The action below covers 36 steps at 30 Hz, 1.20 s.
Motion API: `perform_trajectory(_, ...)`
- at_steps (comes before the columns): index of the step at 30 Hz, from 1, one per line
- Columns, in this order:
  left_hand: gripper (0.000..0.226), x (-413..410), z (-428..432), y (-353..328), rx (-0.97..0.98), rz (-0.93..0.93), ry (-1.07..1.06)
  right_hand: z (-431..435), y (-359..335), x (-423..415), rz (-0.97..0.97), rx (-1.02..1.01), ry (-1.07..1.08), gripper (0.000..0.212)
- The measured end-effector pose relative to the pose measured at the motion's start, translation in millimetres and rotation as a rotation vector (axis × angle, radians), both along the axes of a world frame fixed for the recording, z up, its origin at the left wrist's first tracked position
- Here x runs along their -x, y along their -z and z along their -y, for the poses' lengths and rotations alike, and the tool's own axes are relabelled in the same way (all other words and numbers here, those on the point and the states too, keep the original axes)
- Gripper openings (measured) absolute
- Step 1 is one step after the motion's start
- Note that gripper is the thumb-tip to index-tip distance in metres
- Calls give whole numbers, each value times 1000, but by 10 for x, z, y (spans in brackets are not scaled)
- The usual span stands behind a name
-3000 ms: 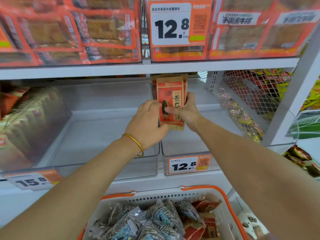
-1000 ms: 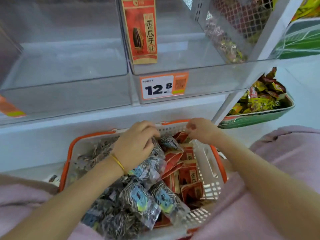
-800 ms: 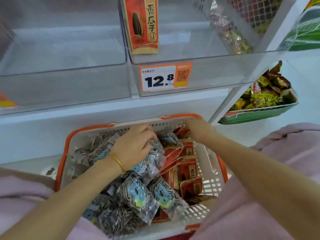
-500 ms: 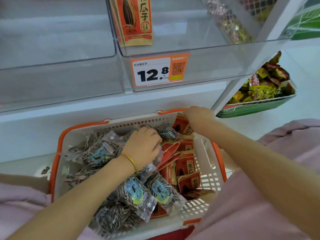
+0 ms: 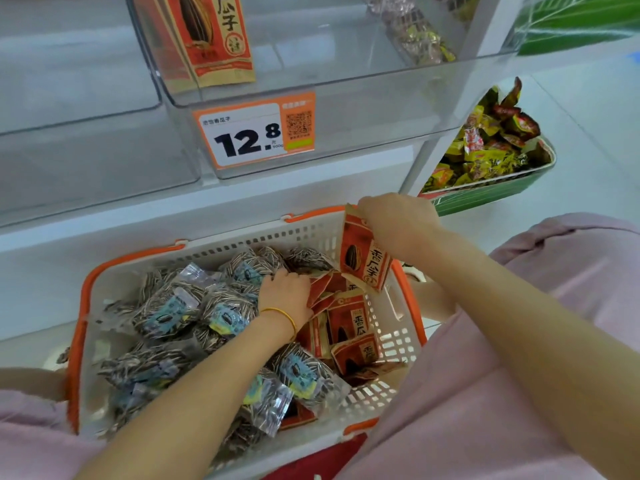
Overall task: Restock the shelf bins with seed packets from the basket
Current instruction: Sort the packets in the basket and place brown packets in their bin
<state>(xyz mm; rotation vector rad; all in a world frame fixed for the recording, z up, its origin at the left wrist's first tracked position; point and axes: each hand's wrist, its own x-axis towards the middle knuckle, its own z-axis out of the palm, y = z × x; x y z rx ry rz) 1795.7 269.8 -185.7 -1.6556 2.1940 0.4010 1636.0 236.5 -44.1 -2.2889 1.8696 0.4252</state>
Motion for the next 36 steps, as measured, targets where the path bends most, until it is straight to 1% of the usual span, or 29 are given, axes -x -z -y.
perform_trajectory(2, 40, -46, -6, -14, 27, -41, -26, -3, -6, -15, 10, -9, 1, 20)
perform_trajectory(5, 38, -89, -21, -68, 34, -128, -80, -13, -41, -16, 39, 13, -26, 12)
perform_trajectory(11, 50, -183, -23, -231, -52, -359, -210, -24, -60, -22, 69, 49, -23, 16)
perform_trajectory(15, 46, -286, 4, -351, -123, -645, -321, -24, -47, -21, 89, 71, -20, 14)
perform_trajectory(20, 41, -368, 34, -618, -123, -910, -402, -26, -25, -15, 88, 140, -39, 12)
perform_trajectory(23, 35, -441, 54, -770, -142, -1108, -588, 5, -8, 12, 86, 162, -47, 22)
perform_trajectory(25, 26, -491, 73, -848, -210, -1247, -726, 23, 10, 29, 109, 151, -76, 23)
perform_trajectory(26, 24, -508, 80, -874, -248, -1283, -773, 32, 19, 37, 133, 147, -94, 22)
perform_trajectory(28, 26, -536, 79, -907, -310, -1294, -804, 51, 26, 49, 197, 121, -133, 21)
perform_trajectory(29, 27, -547, 68, -934, -316, -1259, -774, 64, 19, 57, 233, 95, -156, 21)
perform_trajectory(32, 23, -621, 71, -977, -222, -983, -580, 95, -35, 68, 344, 0, -243, 20)
perform_trajectory(34, 29, -673, 113, -1007, -175, -813, -458, 107, -70, 37, 422, -50, -306, 20)
perform_trajectory(36, 41, -691, 159, -1082, -257, -737, -394, 98, -85, -36, 548, -90, -314, 17)
